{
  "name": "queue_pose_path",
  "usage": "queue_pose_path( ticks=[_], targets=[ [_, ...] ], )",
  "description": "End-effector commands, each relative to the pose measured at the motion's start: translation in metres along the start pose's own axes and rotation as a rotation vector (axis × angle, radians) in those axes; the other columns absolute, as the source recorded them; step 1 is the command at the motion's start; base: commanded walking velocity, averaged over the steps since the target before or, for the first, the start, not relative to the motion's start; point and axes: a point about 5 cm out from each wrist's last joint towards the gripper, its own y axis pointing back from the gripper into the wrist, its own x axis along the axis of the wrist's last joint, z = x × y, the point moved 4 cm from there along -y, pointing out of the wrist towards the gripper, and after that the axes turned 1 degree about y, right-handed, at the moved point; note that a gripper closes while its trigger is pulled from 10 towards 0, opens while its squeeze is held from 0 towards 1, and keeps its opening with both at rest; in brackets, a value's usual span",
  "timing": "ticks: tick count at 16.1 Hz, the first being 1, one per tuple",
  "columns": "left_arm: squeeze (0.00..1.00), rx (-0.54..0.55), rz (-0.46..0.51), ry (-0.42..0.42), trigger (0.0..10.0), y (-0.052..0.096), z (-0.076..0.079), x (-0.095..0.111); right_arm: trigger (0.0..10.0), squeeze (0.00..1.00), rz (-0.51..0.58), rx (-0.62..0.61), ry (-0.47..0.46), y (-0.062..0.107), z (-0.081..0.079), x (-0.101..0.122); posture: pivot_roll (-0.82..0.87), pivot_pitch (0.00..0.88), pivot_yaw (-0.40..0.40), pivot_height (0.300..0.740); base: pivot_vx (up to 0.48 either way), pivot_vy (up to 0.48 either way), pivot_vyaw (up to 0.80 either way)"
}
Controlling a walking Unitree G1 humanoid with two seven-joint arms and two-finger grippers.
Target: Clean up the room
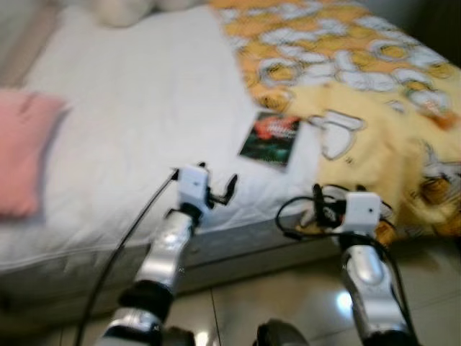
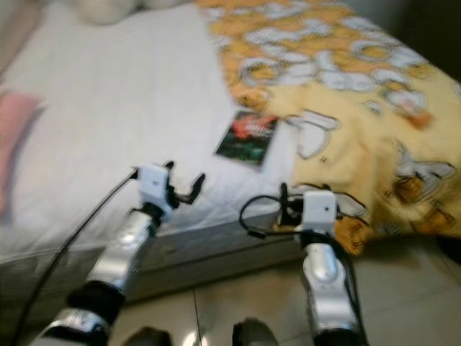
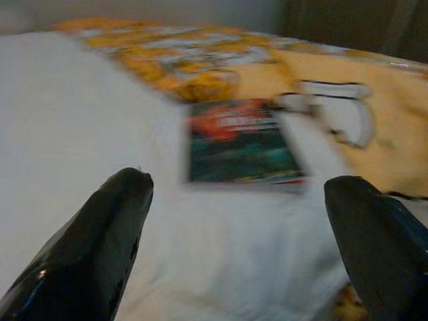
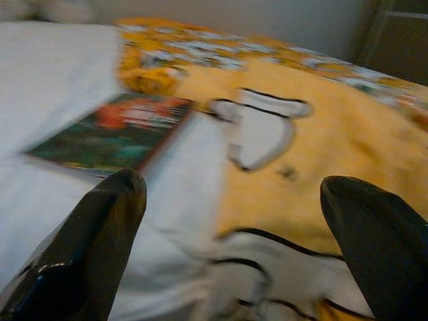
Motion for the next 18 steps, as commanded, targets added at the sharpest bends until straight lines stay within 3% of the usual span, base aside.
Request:
queue_pose_path(
  ticks=[1,5,8,16,18],
  targets=[
    [0.0,0.008,-0.01,-0.018,10.0,-0.001,-0.003,-0.001,10.0,0.0,-0.016,-0.013,-0.009,0.002,0.003,-0.004,0.0,0.0,-0.011,0.704,0.0,0.0,-0.77],
    [0.0,0.043,-0.035,0.073,10.0,-0.003,-0.008,-0.004,10.0,0.0,-0.018,-0.049,0.033,0.001,0.008,-0.004,-0.01,0.0,-0.011,0.704,0.195,0.0,-0.39],
    [0.0,0.084,-0.047,0.059,10.0,-0.007,-0.011,-0.005,10.0,0.0,-0.005,-0.031,0.005,-0.003,0.004,-0.001,-0.01,0.0,-0.008,0.717,0.48,0.0,-0.14],
    [0.0,0.055,-0.046,0.046,10.0,-0.011,-0.003,-0.003,10.0,0.0,-0.024,-0.035,0.022,0.005,0.006,-0.007,-0.02,0.0,0.0,0.74,0.48,0.0,-0.32],
    [0.0,0.113,-0.103,0.034,10.0,-0.013,-0.008,-0.013,10.0,0.0,-0.033,-0.019,0.019,0.008,0.003,-0.009,-0.03,0.0,-0.001,0.74,0.48,0.0,0.0]
  ],
)
